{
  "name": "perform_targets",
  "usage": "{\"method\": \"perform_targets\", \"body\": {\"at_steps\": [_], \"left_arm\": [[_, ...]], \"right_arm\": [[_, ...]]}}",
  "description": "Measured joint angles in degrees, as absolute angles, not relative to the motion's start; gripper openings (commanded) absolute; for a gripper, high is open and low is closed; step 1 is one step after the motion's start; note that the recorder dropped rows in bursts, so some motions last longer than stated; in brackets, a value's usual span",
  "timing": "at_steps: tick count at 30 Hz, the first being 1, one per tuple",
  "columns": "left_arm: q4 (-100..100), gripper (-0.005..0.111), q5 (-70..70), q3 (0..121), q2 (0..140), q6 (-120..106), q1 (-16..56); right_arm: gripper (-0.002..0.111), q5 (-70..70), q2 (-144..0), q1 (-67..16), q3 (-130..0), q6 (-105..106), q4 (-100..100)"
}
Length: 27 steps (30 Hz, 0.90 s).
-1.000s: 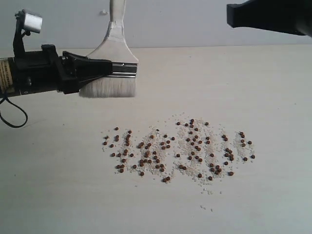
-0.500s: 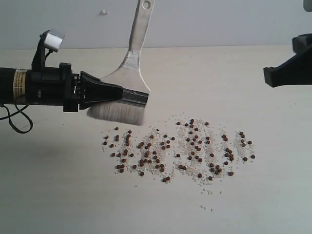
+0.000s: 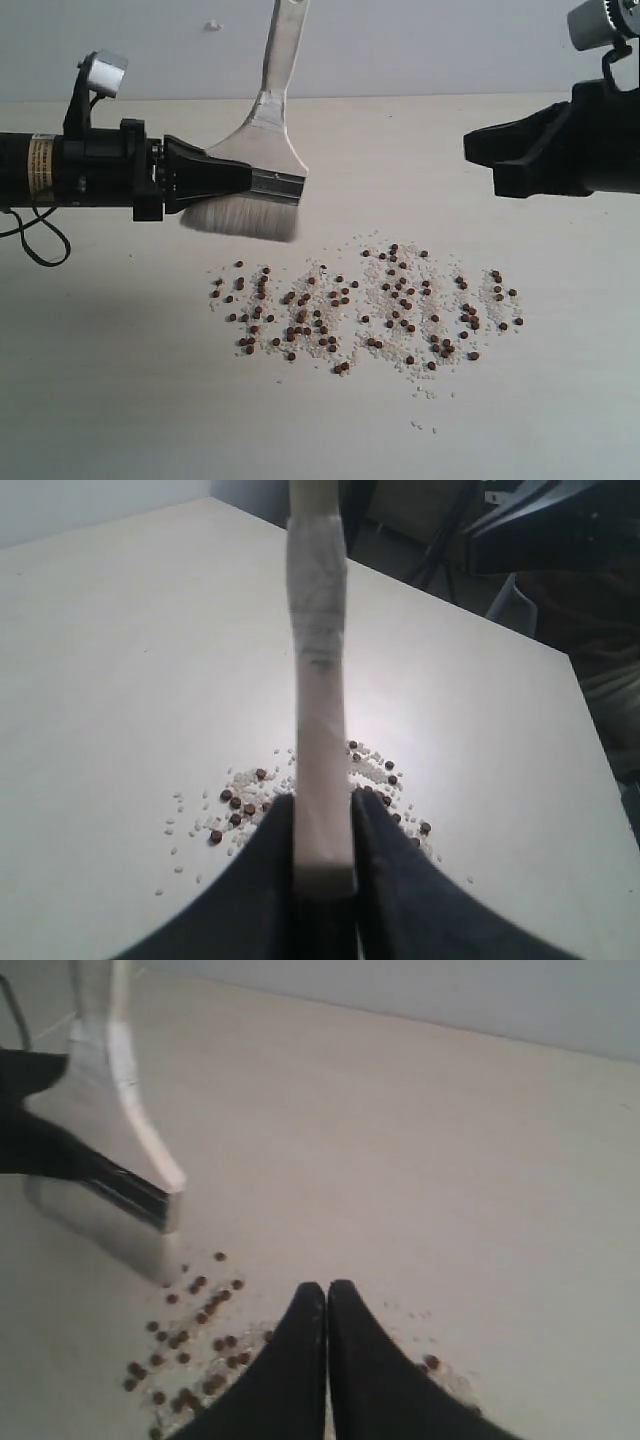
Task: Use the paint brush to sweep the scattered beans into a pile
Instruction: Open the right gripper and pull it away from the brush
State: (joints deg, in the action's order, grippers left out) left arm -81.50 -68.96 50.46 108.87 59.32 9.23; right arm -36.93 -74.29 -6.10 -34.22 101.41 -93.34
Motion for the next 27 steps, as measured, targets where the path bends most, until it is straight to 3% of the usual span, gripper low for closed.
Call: {"method": "perform_targets", "body": {"at_steps": [4, 10, 18, 27], "left_arm": [[-81.35, 0.0, -68.96, 50.46, 108.87, 58.91, 9.23], [-81.05, 0.0, -68.96, 50.46, 108.87, 55.88, 9.23], [-80.4, 0.0, -68.96, 50.46, 108.87, 52.87, 9.23], [-79.26, 0.0, -68.96, 50.46, 108.87, 51.34, 9.23]], "right_arm": [[0.0, -51.42, -80.02, -2.92, -34.79, 115.85, -98.04], [0.0, -67.93, -91.09, -1.4, -41.26, 120.01, -99.36], [0.001, -68.78, -94.79, -1.4, -44.8, 119.27, -99.48], [0.019, -69.24, -97.01, -1.4, -50.6, 119.84, -99.48]]}}
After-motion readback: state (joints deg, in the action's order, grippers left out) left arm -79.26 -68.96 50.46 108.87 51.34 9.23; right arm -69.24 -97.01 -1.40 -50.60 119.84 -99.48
